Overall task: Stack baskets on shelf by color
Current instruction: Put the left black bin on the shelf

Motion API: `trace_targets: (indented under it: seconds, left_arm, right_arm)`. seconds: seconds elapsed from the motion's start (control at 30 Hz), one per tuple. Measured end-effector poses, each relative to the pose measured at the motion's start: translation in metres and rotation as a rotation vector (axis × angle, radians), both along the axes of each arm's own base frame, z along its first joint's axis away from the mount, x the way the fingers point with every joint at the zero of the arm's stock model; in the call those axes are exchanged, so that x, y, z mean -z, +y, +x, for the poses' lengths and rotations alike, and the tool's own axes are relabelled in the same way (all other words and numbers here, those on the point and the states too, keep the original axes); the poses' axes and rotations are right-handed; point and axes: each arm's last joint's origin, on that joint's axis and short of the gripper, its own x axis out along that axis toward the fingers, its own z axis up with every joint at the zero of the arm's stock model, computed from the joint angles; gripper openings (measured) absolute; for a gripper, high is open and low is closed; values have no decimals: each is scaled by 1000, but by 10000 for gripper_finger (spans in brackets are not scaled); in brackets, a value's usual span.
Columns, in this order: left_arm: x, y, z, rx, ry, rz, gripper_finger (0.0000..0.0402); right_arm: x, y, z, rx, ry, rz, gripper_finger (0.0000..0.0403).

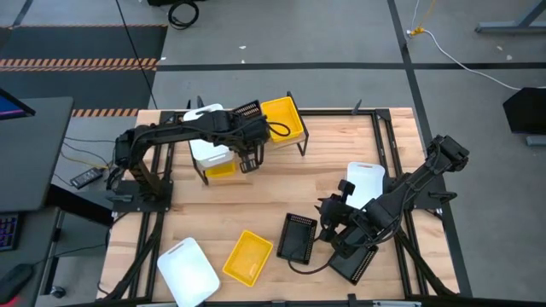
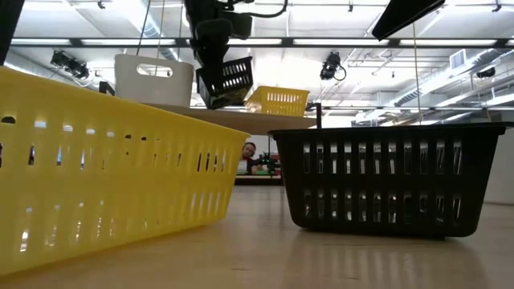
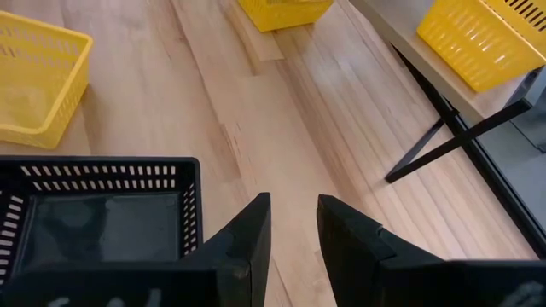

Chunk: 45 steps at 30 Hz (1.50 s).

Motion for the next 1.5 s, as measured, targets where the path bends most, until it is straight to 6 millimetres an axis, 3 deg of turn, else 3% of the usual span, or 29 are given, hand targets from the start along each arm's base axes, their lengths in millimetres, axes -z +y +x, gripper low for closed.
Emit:
trace_targets:
  seconds: [0.3,0.87,1.27,1.5]
  left_arm:
    - [0,9,-1,-37,-15,0,10]
    - [-1,9,0,-49,-36,0,94]
    - [3,7,-2,-47,22,-12,78]
    - [20,9,8,-42,72,-33,67]
  right_arm:
    - [0,0,0,0,-1,1,103]
    - [0,0,0,0,0,2,103]
    - [0,0,0,-1,2,5,103]
    - [0,0,0,-2,1,9,103]
